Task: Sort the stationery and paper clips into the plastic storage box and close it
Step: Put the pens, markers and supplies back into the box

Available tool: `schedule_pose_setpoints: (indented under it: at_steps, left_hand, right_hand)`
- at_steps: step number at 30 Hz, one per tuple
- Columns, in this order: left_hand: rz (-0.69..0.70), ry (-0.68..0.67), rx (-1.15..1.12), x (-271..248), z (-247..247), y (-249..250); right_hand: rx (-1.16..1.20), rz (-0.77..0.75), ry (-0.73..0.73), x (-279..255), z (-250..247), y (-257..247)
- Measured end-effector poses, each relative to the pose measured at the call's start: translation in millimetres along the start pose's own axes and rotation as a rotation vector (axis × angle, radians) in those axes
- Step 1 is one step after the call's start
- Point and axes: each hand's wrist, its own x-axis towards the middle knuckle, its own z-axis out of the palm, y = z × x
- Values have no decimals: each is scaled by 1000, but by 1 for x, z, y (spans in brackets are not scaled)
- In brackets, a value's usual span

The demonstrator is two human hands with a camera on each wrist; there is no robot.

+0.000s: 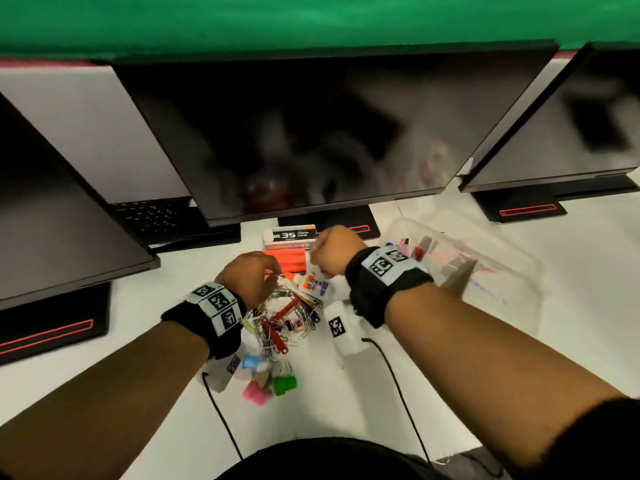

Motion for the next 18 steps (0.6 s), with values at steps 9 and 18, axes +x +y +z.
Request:
schedule_pose_setpoints:
  at_steps: [9, 18]
  left_hand:
    - [-252, -91, -38, 26, 4, -54]
    - [-299, -91, -153, 59, 28, -64]
  right_hand:
    - [-515, 87, -24, 65, 44, -18]
    - [-632, -30, 33, 102, 59, -22]
